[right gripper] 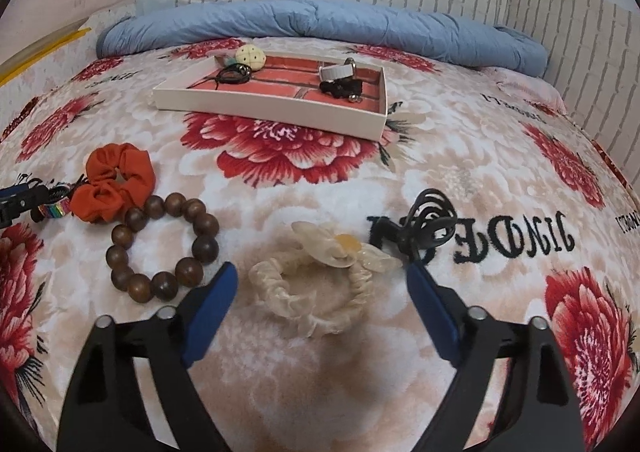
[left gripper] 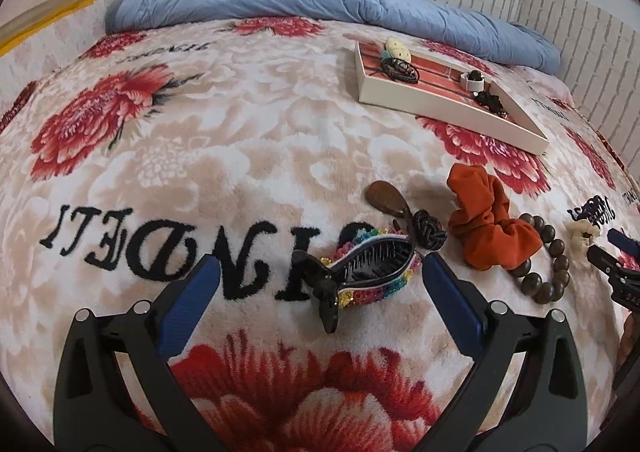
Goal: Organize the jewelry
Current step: 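Grasp the rainbow-beaded claw clip with the left tool while the right tool grasps the cream scrunchie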
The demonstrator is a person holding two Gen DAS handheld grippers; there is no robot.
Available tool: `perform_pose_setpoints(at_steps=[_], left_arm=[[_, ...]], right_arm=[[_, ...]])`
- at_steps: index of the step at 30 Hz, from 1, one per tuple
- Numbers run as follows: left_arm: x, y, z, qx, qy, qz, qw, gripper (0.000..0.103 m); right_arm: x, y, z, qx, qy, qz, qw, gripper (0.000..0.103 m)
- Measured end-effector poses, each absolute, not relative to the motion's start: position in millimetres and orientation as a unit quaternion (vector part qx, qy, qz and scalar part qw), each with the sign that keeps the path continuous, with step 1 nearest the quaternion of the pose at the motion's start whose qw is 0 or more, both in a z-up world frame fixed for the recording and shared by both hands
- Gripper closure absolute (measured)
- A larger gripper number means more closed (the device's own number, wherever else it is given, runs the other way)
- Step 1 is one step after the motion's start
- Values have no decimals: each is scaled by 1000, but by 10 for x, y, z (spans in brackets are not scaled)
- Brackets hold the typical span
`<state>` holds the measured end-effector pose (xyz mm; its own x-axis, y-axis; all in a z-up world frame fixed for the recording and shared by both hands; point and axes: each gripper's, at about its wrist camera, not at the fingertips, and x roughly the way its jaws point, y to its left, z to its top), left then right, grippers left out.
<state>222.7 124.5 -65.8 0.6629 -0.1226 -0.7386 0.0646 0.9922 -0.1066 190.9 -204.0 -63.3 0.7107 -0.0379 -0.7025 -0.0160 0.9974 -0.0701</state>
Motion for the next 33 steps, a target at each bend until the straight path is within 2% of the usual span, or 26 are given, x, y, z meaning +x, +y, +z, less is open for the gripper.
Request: perform_pose_setpoints(at_steps=[2,5,7,8,14,22,33], left_arm=[[2232,1259,-674,-41,409,-56,910,6],[2241,1257,-702,-42,415,-61,907,13],[2253,1239,-727,-40,419,-67,904,15],[2261,1235,-737,-39,421,-68,904,15],[2311,1231,-764,-46,428,-77,899,17],[2384,1123,-778,-18,436,-85,896,15],[2498,1025,-842,9,453,-82,888,7]], right_arm=[[1919,-2048,-648,-32,384,-4,923,30],[1928,-2048,-668,-30,387,0,922,31],[1946,-2051,-702,-27,393,3,919,42],[1963,-2061,-728,-23,398,6,917,44],[2006,-2094,-776,-9,406,12,914,48],[2052,-2106,-818,-5,419,11,908,62],[2068,-2084,-837,-16,419,3,908,65]])
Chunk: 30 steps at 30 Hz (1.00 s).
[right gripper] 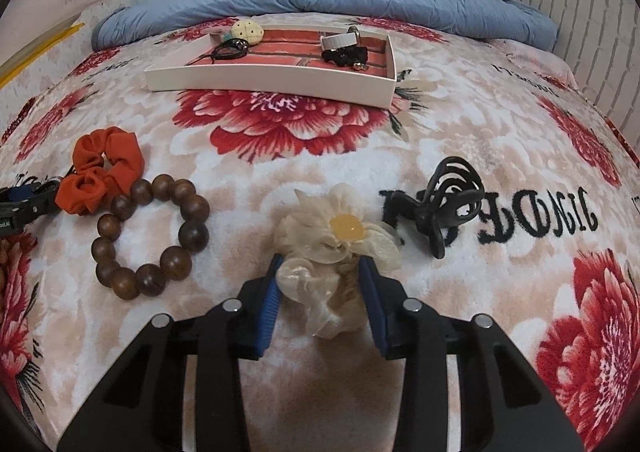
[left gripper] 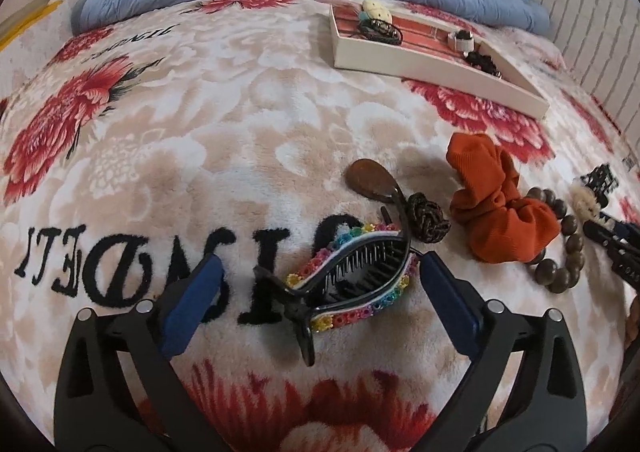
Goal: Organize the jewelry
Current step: 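Grasp the rainbow-beaded claw clip with the left tool while the right tool grasps the cream scrunchie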
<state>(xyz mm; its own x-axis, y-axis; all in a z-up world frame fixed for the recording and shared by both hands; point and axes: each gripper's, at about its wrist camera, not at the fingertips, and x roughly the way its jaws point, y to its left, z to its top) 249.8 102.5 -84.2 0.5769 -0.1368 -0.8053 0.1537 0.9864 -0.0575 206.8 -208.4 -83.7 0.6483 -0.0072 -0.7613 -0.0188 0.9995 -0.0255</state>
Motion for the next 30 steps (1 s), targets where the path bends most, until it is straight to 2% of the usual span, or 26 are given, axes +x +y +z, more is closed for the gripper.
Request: perform_pose_setpoints(at_steps=[8,13,18,23,30], left_arm=[[2575,985,-848,10,461,-74,884,5],[2597,993,-865,8,462,-76,884,5],[2540,1002,-840,9,451,-72,889,19],[2448,1071,-798,-4,445,-70,893,32],[2354,1118,-764,-14,441,-67,895,33]], right_arm=[[2068,-2078,-838,-15,420,4,908,69],[2063,-2088,-842,-7,418,6,908,79],[2054,-2075,-832,-11,416,3,909,88],[2021,-2063,-790,-18,408,7,913,92],[2009,-2070,-760,-15,404,16,915,92]])
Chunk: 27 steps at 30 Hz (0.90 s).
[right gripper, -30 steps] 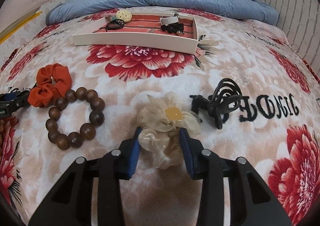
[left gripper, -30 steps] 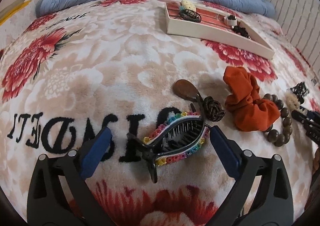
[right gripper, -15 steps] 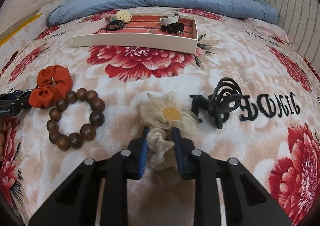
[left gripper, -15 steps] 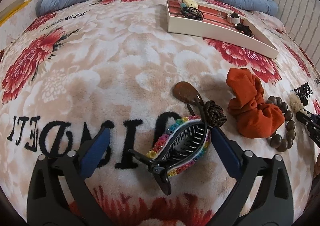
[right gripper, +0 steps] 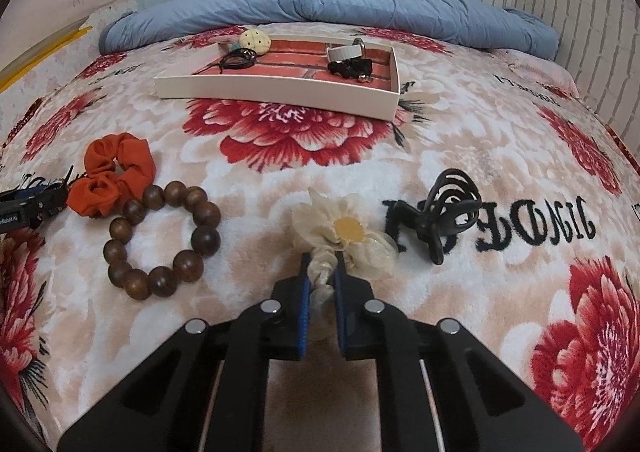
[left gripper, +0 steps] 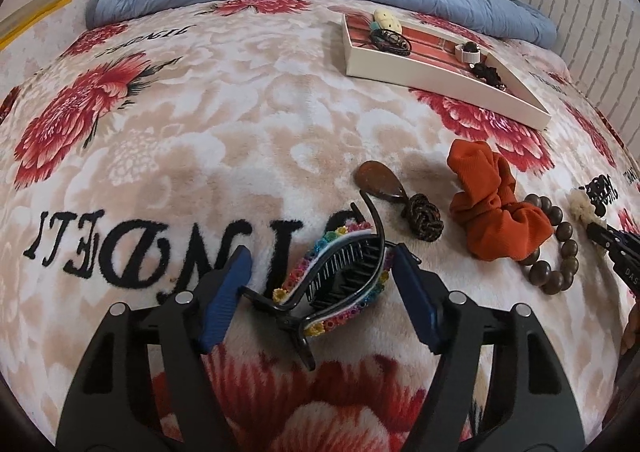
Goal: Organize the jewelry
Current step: 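Grasp the rainbow-beaded claw clip with the left tool while the right tool grasps the cream scrunchie, then carry the claw clip with the left tool while the right tool carries the cream scrunchie into the tray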
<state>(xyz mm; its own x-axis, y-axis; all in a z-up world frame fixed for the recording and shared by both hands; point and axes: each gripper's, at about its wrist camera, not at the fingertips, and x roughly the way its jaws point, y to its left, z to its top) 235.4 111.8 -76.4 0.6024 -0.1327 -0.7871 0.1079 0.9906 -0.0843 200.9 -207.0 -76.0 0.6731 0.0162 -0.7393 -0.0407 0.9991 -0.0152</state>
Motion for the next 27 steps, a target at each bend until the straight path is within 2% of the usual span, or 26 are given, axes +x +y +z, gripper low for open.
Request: perform_pose_setpoints(at_steps=[14,27], left_arm=[[2357,1201,-602,-35,420,-59,905,33],[2723,1079,-245,-15,383,-50,922,33]], right_arm=[[2020,-2045,-633,-18,384,22,923,94],[2413,-2016,-217,-18,343,19,939,94]])
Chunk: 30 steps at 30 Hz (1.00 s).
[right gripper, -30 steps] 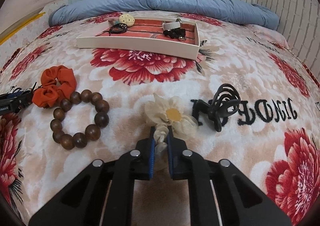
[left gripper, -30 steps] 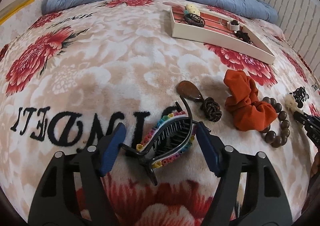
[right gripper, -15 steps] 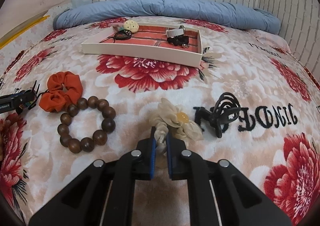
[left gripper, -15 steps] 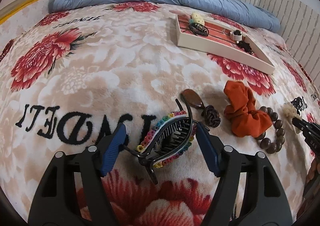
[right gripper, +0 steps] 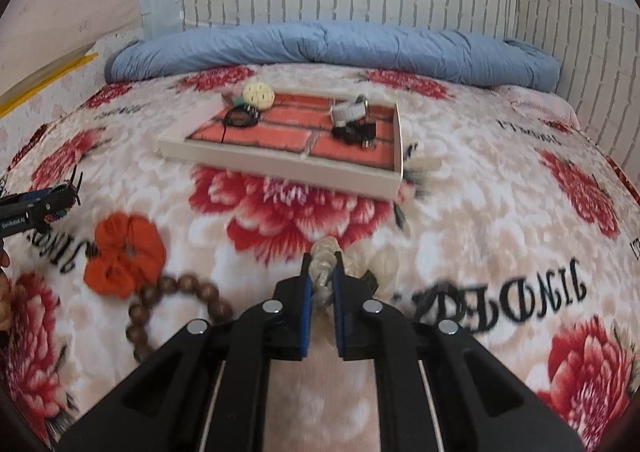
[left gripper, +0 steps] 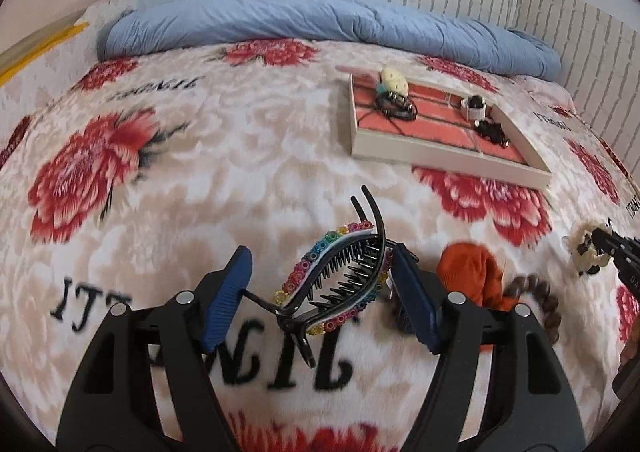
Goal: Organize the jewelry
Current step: 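Carry the claw clip with the left tool while the right tool carries the cream scrunchie into the tray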
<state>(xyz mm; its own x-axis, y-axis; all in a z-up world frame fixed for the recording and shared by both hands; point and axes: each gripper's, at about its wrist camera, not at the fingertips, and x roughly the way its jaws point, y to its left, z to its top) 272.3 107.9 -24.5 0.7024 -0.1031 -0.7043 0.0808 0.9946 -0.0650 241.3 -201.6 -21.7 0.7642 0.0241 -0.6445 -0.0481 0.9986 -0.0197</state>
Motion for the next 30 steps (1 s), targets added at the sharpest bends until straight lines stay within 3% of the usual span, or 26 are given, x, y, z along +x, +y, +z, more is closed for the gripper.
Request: perform_pose_setpoints(at_steps=[14,30], left_arm=[[3758,497,226,35,336,-56,939,33],[5066,-106,-206,81,394,-59,914,33]], right_arm=[[3551,-2027,172,-13,314,-8,949,94],[4781,-2088,-159,-29,343,-46,938,94]])
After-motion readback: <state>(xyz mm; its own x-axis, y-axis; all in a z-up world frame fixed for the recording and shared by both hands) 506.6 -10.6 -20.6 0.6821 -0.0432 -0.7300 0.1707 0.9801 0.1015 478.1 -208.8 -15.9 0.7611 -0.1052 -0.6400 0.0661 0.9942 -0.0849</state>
